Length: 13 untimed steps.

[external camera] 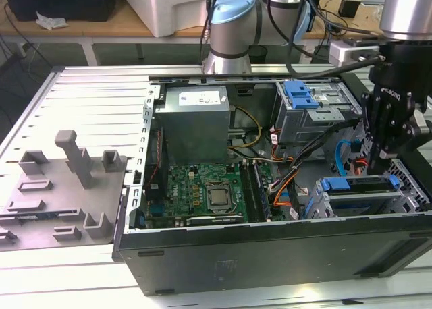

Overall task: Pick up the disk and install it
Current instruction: 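Insert the first disk wire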

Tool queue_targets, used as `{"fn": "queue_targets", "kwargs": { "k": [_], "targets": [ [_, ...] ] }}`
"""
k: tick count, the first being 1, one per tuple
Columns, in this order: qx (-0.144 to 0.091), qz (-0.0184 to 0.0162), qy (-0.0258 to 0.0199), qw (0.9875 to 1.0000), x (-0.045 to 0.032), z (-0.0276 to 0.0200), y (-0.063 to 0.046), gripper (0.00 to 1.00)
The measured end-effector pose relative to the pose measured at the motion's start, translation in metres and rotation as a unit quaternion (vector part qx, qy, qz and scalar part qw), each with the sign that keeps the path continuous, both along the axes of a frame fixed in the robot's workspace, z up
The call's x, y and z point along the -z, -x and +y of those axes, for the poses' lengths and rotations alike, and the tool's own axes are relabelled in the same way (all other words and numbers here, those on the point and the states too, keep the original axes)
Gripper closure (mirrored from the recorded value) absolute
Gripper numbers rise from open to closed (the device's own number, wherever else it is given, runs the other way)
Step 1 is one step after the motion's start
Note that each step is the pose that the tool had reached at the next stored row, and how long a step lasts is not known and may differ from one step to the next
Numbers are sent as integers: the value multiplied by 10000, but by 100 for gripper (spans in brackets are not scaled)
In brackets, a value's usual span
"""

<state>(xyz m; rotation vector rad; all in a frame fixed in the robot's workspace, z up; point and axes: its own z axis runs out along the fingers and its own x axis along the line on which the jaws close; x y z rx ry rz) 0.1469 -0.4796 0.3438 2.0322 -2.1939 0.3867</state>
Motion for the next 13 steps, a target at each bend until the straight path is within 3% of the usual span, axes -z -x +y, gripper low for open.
{"fn": "queue_targets", "kwargs": {
  "k": [2,4,7,9,13],
  "targets": [
    [0,-13,-56,10000,-2,-36,9,84],
    [0,-34,-153,9999,-2,-78,27,84],
    [0,-52,-242,9997,-2,-102,53,84],
    [-3,-57,-288,9996,-2,-111,57,84],
    [-26,-59,-310,9995,-2,-122,58,84]
  ]
}}
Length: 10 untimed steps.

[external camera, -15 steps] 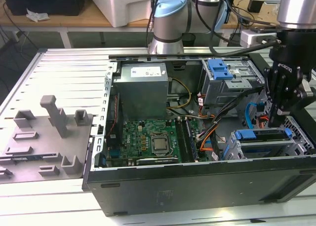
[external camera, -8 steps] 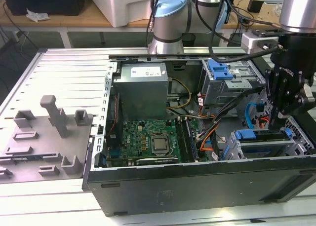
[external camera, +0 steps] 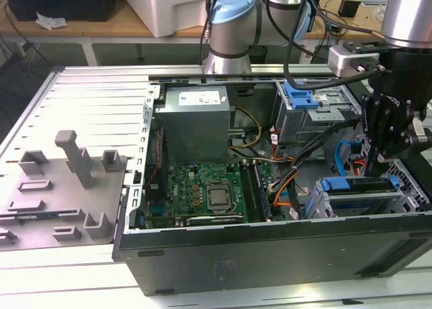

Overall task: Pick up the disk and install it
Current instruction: 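Insert the first disk wire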

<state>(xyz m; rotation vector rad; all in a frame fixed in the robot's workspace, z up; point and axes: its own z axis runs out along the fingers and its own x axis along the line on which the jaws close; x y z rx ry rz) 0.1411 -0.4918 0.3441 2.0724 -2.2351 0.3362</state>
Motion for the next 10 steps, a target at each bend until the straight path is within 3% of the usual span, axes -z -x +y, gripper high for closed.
{"fn": "queue_targets", "kwargs": {
  "k": [10],
  "targets": [
    [-312,-36,-27,9995,-4,-34,0,84]
  ]
}}
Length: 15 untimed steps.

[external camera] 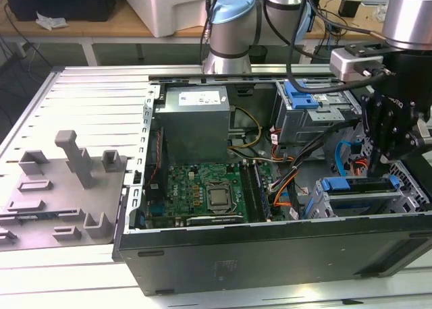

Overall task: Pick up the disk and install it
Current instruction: 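Insert the first disk wire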

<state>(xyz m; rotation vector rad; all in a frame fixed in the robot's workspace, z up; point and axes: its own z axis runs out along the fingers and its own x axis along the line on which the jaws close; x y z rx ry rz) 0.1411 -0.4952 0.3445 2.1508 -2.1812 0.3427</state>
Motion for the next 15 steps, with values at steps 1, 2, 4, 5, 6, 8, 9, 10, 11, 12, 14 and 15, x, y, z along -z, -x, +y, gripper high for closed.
{"fn": "queue_targets", "kwargs": {
  "k": [1,2,4,5,6,8,9,10,11,12,14,15],
  "targets": [
    [-22,-5,-2,10000,0,-8,0,84],
    [-37,-10,-7,10000,0,-21,1,84],
    [-52,-20,-65,10000,0,-67,2,84],
    [-52,-22,-95,9999,1,-82,3,84],
    [-52,-25,-130,9999,1,-95,6,84],
    [-52,-31,-194,9998,0,-105,12,84],
    [-53,-32,-202,9998,0,-105,12,84],
    [-53,-33,-202,9998,0,-105,12,84],
    [-53,-33,-203,9998,1,-105,12,84],
    [-53,-33,-203,9998,1,-105,13,84],
    [-53,-32,-203,9998,0,-106,14,84],
    [-52,-33,-204,9998,0,-106,14,84]
  ]
}}
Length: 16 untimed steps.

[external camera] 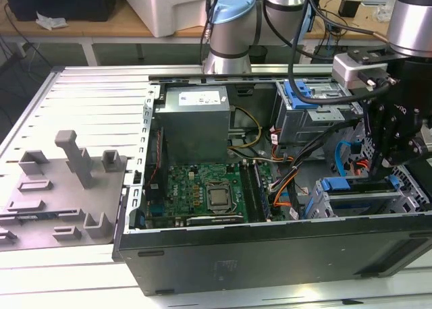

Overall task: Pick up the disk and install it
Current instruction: 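Insert the first disk wire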

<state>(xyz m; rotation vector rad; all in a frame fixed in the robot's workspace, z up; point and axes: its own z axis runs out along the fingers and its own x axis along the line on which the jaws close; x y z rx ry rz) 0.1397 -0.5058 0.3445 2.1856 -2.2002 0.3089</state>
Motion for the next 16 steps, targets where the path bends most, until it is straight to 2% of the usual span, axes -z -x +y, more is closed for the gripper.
{"fn": "queue_targets", "kwargs": {
  "k": [3,7,8,14,16],
  "targets": [
    [0,0,-23,10000,0,-4,0,84],
    [0,0,-124,9999,-2,-21,0,84],
    [0,0,-138,9999,-3,-28,0,84],
    [0,0,-198,9998,-12,-68,0,84],
    [0,0,-203,9998,-12,-70,0,84]
  ]
}}
